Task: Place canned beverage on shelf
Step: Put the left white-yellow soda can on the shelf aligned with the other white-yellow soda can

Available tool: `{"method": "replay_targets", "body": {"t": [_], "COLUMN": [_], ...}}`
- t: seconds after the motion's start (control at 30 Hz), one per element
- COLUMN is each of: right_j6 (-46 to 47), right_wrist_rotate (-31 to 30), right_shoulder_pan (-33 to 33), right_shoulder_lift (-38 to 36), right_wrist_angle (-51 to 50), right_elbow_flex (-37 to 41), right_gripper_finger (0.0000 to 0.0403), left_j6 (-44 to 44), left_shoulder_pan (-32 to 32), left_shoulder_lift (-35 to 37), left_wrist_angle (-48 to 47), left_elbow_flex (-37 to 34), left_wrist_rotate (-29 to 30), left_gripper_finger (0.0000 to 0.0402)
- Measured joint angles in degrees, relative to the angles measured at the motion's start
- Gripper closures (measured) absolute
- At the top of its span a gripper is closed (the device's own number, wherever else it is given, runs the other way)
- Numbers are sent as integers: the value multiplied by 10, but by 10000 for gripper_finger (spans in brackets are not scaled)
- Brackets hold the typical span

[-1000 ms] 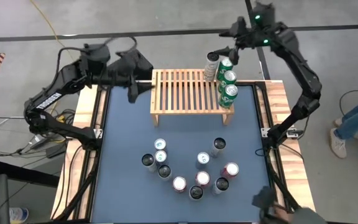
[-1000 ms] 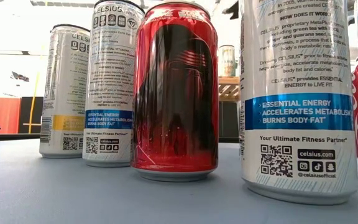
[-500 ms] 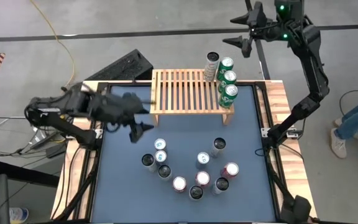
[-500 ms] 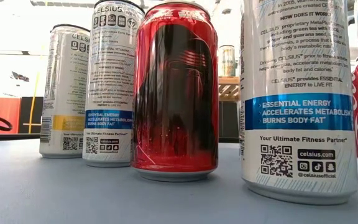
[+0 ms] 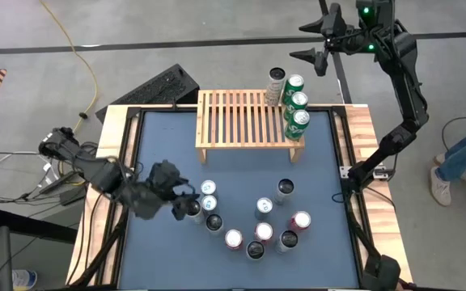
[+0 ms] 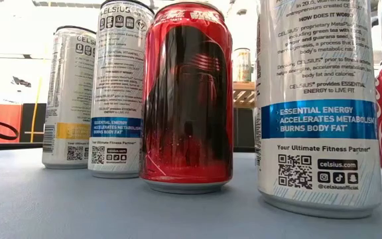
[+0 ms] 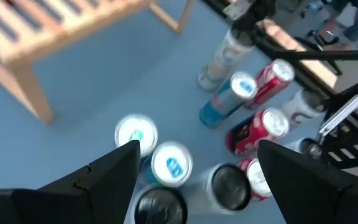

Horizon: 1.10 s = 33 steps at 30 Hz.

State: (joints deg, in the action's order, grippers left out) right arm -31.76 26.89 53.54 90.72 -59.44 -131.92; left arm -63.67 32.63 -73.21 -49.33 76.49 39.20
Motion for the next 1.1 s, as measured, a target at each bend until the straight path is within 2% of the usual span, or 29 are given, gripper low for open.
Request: {"method": "replay_targets", "body": {"t": [0.17,0.37,0.57,0.9,1.1], "right_j6": [18,60,94,108,109], "right_wrist_rotate": [0,0,0,1,1], "right_shoulder_pan": [-6,-7,-7,-7,-7], "right_shoulder_lift": [0,3,5,5,5], "right_wrist_angle": [0,0,-2,-8,-27], "right_elbow_flex": [0,0,0,0,0], "right_gripper_finger": [85,85,85,85,85], "left_j6": [-60,-59,-68,10,13], "left_shoulder_pan": [43,61,63,72,62], "left_shoulder_lift": [0,0,0,0,0], "left_wrist_angle": [-1,0,8,145,169], "left_elbow_flex": [-63,-100,-145,-199,-227], "left_wrist_rotate": [3,56,63,60,51], "left_gripper_finger": [90,90,90,90,90]}}
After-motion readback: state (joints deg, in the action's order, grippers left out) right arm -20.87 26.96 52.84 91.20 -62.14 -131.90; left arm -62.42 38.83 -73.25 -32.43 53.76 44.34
